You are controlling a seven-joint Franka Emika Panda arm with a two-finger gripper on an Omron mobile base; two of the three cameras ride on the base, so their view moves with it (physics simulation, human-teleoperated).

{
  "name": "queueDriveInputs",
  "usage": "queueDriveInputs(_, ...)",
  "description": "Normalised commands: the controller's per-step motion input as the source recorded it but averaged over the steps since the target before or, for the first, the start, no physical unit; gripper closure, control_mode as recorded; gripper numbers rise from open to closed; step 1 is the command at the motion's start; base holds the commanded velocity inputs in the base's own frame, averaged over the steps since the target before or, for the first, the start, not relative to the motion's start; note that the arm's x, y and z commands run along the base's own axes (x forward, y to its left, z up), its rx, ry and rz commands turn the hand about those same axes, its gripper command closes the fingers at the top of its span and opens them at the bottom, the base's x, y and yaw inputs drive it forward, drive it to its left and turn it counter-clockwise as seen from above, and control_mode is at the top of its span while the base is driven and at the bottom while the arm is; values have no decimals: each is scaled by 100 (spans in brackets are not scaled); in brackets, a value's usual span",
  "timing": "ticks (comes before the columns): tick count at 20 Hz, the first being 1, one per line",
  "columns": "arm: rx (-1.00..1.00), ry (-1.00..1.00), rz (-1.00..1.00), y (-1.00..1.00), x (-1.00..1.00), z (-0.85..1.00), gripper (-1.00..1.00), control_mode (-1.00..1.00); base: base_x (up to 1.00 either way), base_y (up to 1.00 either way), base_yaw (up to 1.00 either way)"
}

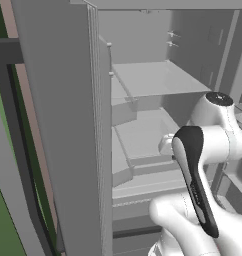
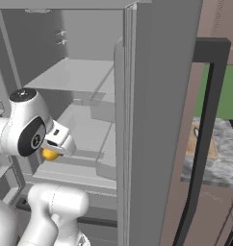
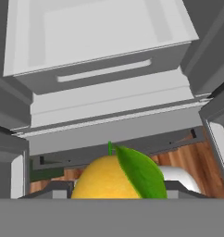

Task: Retrieve a lemon from the fridge and place it on the cutting board with the fish.

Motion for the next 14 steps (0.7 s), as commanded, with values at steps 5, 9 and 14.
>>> queueDriveInputs(5,0,0,0,0,-8,4,100,-100,0,0,0)
queueDriveInputs(9,0,0,0,0,0,0,100,-100,0,0,0)
queueDriveInputs(14,0,0,0,0,0,0,100,-100,0,0,0)
